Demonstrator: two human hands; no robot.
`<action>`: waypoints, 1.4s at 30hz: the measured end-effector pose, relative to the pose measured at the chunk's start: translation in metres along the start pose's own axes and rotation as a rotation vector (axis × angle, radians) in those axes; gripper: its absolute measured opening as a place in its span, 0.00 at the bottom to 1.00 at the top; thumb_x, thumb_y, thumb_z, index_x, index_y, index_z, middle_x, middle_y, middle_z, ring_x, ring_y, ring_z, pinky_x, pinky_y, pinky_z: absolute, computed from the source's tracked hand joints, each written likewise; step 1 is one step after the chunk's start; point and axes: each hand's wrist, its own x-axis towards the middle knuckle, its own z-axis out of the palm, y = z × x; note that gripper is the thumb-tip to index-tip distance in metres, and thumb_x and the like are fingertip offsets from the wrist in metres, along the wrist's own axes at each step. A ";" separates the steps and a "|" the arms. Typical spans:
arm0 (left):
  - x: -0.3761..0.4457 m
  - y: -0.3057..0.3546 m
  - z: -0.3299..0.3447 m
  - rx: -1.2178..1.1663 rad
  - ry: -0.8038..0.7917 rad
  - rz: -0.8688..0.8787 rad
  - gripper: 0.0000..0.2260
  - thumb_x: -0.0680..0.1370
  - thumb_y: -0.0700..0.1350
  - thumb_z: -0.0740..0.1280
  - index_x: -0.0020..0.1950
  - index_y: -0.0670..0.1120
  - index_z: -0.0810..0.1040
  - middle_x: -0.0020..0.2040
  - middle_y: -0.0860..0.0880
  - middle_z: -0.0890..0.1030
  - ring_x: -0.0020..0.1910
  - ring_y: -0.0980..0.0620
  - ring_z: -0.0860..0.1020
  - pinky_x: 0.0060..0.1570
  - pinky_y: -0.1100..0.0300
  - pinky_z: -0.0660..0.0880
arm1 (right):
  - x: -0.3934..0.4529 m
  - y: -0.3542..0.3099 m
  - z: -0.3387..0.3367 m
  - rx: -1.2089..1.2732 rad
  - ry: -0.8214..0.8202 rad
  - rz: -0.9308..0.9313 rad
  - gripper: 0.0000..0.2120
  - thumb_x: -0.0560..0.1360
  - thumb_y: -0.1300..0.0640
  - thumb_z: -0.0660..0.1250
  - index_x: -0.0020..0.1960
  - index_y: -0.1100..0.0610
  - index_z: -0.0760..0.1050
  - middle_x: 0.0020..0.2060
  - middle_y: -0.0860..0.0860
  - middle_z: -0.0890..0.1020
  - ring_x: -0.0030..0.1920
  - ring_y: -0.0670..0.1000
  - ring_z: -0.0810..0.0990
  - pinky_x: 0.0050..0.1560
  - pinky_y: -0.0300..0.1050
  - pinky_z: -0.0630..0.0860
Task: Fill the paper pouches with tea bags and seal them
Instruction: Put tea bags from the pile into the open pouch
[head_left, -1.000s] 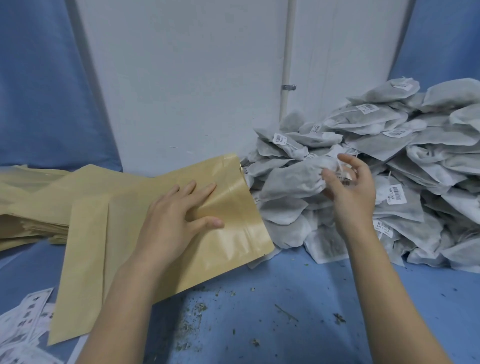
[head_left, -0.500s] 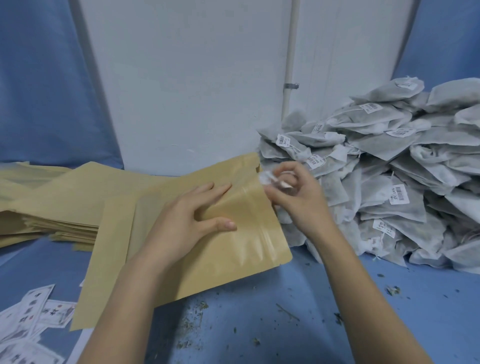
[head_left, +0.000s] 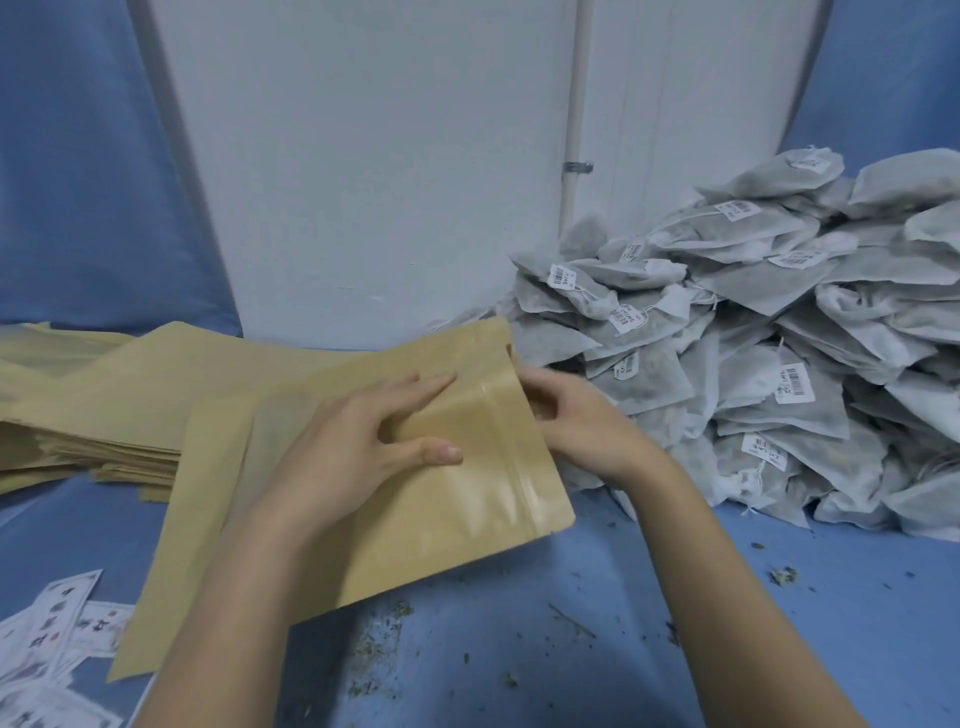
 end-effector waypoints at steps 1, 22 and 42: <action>0.000 -0.003 -0.001 0.004 0.029 -0.018 0.30 0.57 0.67 0.68 0.59 0.72 0.71 0.71 0.59 0.69 0.69 0.66 0.63 0.63 0.70 0.59 | 0.000 0.002 -0.005 0.006 0.094 -0.028 0.20 0.71 0.70 0.67 0.59 0.52 0.76 0.50 0.44 0.82 0.51 0.39 0.80 0.53 0.32 0.74; -0.001 -0.017 -0.005 0.017 0.147 -0.096 0.34 0.57 0.68 0.68 0.63 0.68 0.71 0.70 0.57 0.69 0.70 0.57 0.66 0.68 0.56 0.63 | -0.014 0.011 -0.054 0.100 0.622 0.069 0.09 0.75 0.53 0.67 0.42 0.59 0.79 0.31 0.48 0.83 0.29 0.45 0.81 0.28 0.35 0.75; -0.001 0.005 0.003 -0.007 0.023 0.083 0.27 0.59 0.67 0.67 0.58 0.75 0.71 0.65 0.66 0.72 0.67 0.70 0.64 0.65 0.73 0.59 | 0.003 -0.008 0.018 -0.415 0.015 0.109 0.13 0.74 0.66 0.63 0.36 0.50 0.71 0.33 0.39 0.76 0.34 0.36 0.74 0.37 0.28 0.68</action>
